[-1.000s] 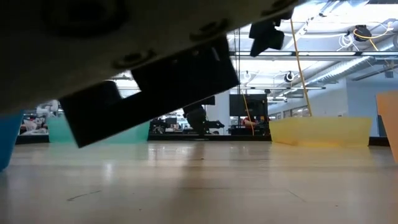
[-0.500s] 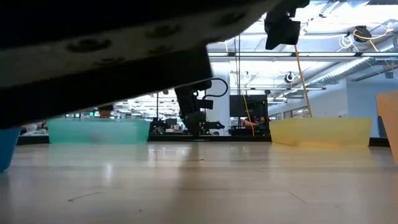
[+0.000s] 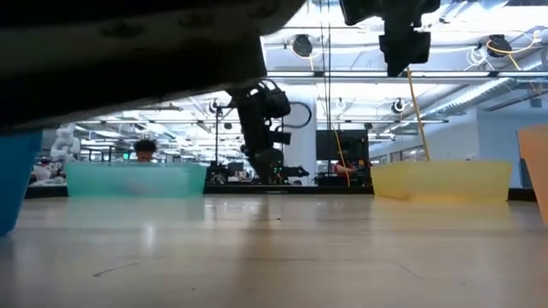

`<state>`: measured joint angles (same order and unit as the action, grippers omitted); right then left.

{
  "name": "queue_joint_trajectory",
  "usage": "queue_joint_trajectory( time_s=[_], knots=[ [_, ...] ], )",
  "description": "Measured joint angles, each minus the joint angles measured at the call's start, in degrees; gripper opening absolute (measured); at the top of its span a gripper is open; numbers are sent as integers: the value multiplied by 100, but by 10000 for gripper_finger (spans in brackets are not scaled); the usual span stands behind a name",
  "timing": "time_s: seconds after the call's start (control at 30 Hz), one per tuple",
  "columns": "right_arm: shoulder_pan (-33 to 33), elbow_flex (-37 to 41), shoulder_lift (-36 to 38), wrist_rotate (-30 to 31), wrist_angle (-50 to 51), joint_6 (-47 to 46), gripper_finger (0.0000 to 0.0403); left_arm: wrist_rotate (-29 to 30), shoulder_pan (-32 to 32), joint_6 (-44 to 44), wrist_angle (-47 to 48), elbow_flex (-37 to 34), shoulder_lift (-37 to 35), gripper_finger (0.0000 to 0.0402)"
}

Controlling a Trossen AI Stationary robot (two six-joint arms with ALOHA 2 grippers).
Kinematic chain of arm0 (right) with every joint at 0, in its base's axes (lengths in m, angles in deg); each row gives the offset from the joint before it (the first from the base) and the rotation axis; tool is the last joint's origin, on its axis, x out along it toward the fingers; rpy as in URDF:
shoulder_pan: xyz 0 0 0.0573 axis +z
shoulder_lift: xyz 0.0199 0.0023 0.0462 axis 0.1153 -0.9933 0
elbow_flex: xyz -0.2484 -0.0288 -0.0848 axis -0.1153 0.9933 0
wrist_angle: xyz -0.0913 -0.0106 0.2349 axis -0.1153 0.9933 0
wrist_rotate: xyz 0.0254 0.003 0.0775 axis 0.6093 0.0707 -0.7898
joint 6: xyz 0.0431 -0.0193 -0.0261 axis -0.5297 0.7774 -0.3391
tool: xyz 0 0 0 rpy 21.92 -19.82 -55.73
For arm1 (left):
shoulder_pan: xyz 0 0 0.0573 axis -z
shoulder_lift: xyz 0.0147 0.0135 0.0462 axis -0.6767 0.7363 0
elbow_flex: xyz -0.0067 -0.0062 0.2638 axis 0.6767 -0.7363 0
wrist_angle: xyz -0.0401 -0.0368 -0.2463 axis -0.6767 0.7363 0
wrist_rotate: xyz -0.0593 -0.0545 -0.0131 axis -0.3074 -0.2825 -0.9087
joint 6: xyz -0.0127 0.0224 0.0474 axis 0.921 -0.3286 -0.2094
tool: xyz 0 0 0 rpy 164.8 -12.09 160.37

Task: Sort crayons/erasers/pens/pencils in bins
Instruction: Put the green crayon into the orange bin

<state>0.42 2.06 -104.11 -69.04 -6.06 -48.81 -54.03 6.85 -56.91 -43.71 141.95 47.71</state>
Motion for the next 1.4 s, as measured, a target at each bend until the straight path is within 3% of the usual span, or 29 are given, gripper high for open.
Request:
queue_joint_trajectory(
  time_s=[0.27, 0.4, 0.63, 0.8, 0.9, 1.03, 1.17, 1.3, 1.4],
  knots=[
    [-62, 0, 0, 34, 148, 58, 201, -273, -138, -37, -101, 3, 17, 1],
    [-73, 0, 0, 32, 151, 81, 201, -273, -166, 207, 451, 3, -65, 1],
    [-74, 0, 0, 39, 149, 227, 201, -254, -428, 2833, 687, 3, -108, 1],
    [-74, 0, 0, 46, 147, 270, 201, -286, -223, 4081, 435, 0, -249, 1],
    [-74, 0, 0, 50, 151, 195, 201, 118, -11, 4555, 97, -71, -282, 2],
    [-74, 0, 0, 48, 180, -35, 201, 780, 220, 4553, -327, -236, -273, 1],
    [-60, 0, 0, 34, 231, -92, 201, 896, 178, 4166, -585, -294, -357, 1],
    [-56, 0, 0, 33, 261, -267, 201, 787, 103, 3814, -720, -715, -322, 1],
    [-53, 0, 0, 32, 266, -301, 201, 184, 15, 4060, -1700, -1339, -383, 1]
  ],
)
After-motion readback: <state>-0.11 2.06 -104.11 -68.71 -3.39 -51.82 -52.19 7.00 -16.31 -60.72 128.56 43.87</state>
